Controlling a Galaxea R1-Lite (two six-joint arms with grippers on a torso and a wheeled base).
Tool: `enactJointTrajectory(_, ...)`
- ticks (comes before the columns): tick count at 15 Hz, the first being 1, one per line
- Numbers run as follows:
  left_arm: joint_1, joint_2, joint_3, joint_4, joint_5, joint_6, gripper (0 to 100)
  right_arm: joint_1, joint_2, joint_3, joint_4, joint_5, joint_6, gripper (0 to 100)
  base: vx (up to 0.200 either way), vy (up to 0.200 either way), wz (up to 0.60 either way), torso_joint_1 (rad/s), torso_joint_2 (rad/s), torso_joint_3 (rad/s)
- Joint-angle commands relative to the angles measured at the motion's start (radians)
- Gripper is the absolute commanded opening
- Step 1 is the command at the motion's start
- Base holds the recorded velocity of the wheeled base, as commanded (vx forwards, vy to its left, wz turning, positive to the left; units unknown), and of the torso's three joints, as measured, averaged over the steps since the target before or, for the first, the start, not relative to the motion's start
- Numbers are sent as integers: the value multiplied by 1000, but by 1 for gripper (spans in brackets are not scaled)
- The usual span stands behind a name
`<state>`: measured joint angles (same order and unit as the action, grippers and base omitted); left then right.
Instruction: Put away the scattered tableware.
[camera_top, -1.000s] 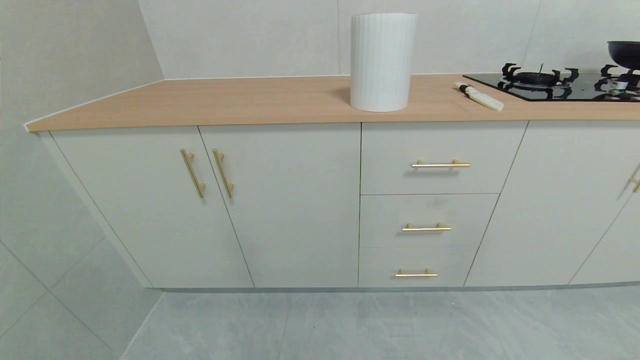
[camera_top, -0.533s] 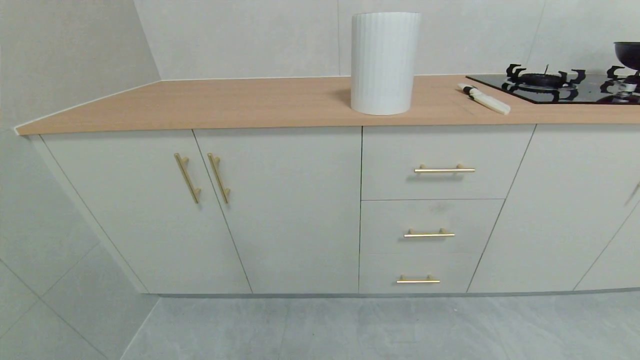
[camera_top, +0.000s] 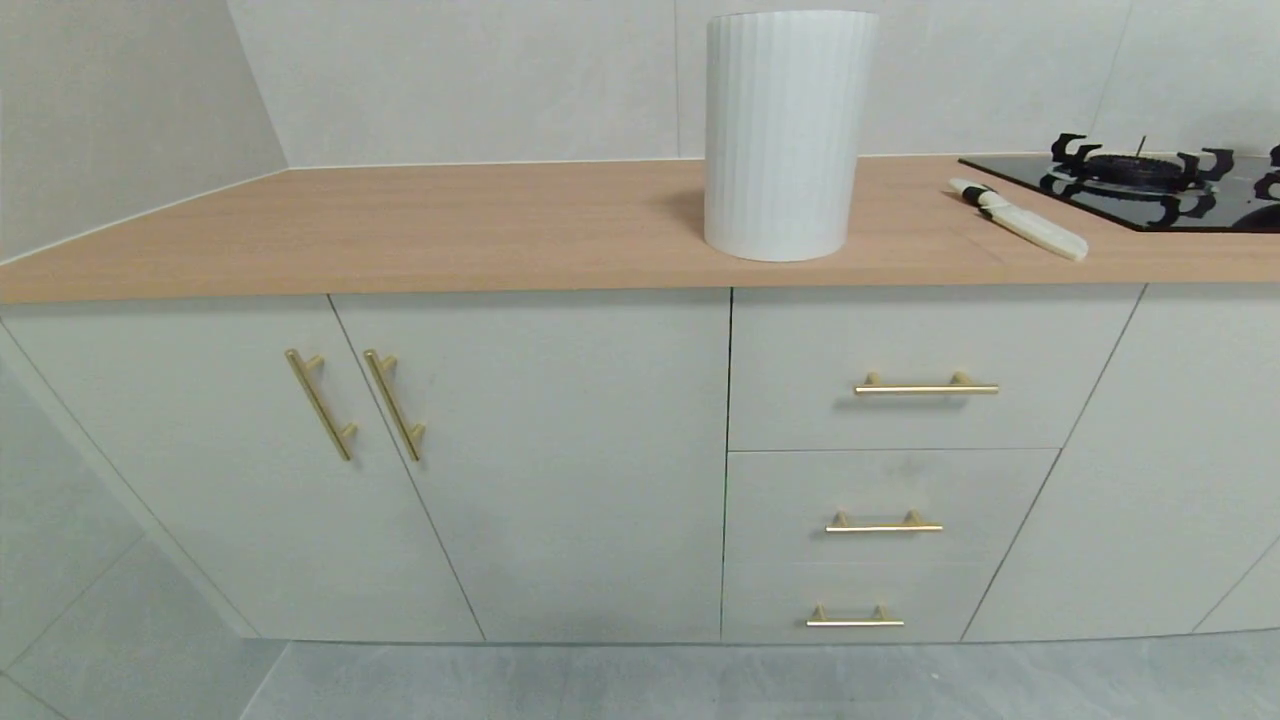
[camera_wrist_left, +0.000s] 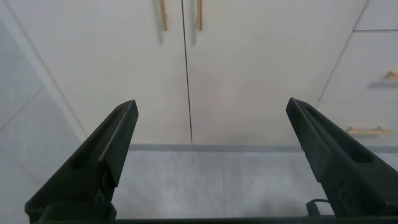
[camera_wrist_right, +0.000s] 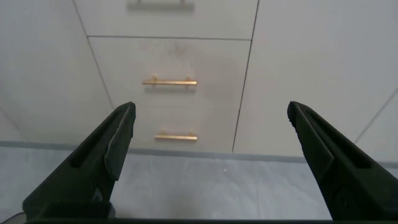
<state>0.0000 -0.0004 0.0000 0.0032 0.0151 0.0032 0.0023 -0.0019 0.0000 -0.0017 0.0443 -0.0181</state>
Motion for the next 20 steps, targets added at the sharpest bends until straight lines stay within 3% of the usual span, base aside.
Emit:
enactJointTrajectory(1,0,0,0,0,0,0,100,1,2,0,0,0,0,100,200,0,0,7,2,7)
enactJointTrajectory(10,0,0,0,0,0,0,100,1,2,0,-1,0,0,100,200,0,0,3,3,1)
enactJointTrajectory(20,0,0,0,0,0,-2,100,1,2,0,-1,0,0,100,0,0,0,0,0,0)
